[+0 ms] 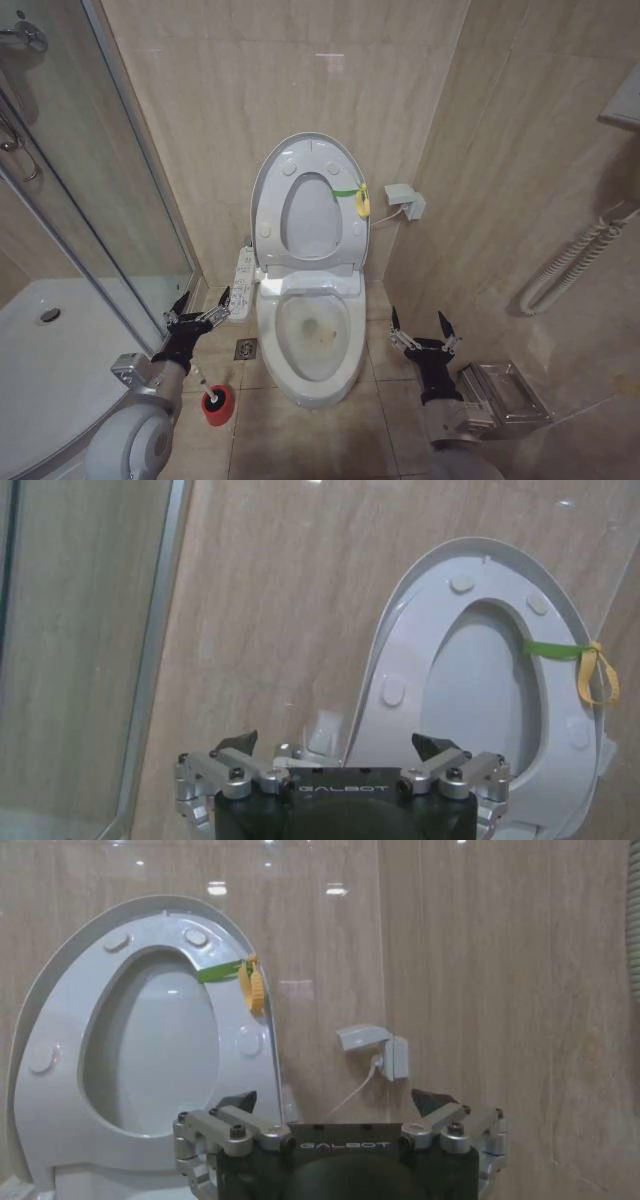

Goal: Open the toilet lid, clean the toilet bowl with a toilet brush, close the toilet lid, and flush.

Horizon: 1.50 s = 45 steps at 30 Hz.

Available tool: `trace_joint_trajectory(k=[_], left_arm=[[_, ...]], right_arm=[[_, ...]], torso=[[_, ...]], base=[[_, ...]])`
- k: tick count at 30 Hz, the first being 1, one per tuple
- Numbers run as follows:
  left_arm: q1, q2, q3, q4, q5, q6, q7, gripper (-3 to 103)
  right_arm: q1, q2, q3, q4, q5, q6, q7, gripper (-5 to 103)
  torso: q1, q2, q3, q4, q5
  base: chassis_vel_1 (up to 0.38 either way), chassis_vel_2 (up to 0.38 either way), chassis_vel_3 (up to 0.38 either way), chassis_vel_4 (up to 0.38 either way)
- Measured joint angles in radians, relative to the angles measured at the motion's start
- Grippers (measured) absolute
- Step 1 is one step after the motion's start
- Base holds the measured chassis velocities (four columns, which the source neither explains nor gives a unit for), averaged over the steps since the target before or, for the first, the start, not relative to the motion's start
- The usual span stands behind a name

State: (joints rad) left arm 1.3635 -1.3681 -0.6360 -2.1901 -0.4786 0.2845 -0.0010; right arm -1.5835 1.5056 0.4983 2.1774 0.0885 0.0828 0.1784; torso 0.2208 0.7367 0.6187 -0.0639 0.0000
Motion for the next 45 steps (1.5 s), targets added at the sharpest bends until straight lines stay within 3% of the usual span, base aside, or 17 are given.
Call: trace_joint_trajectory(k=[6,14,16,19,26,34,45], left_arm=[[0.001,0.003,-0.002,-0.008,-0.004,0.002,0.001,100],[0.123,0.051,-0.074,-0.276,-0.001,-0.075,-0.001,100],[0.140,0.051,-0.078,-0.293,0.001,-0.094,-0.013,100],[0.185,0.033,-0.069,-0.244,0.010,-0.155,-0.048,100],[0.170,0.015,-0.042,-0.080,0.011,-0.249,-0.045,100],[0.165,0.002,-0.034,-0.014,-0.001,-0.258,-0.030,100],[0.190,0.005,-0.045,-0.094,0.015,-0.265,-0.029,100]], right_arm=[[0.000,0.000,0.000,0.000,0.000,0.000,0.000,100],[0.000,0.000,0.000,0.000,0.000,0.000,0.000,100],[0.000,0.000,0.000,0.000,0.000,0.000,0.000,100],[0.000,0.000,0.000,0.000,0.000,0.000,0.000,100],[0.000,0.000,0.000,0.000,0.000,0.000,0.000,100],[0.000,0.000,0.000,0.000,0.000,0.000,0.000,100],[0.000,0.000,0.000,0.000,0.000,0.000,0.000,100]], torso=[[0.000,0.000,0.000,-0.0003,-0.0001],[0.000,0.000,0.000,0.0001,0.0001],[0.000,0.000,0.000,-0.0002,0.0006],[0.000,0.000,0.000,0.0000,0.0000],[0.000,0.000,0.000,-0.0002,-0.0002],[0.000,0.000,0.000,0.0000,-0.0001],[0.000,0.000,0.000,0.0000,0.0001]], base=[[0.000,0.000,0.000,0.000],[0.000,0.000,0.000,0.000],[0.000,0.000,0.000,0.000],[0.000,0.000,0.000,0.000],[0.000,0.000,0.000,0.000],[0.000,0.000,0.000,0.000],[0.000,0.000,0.000,0.000]])
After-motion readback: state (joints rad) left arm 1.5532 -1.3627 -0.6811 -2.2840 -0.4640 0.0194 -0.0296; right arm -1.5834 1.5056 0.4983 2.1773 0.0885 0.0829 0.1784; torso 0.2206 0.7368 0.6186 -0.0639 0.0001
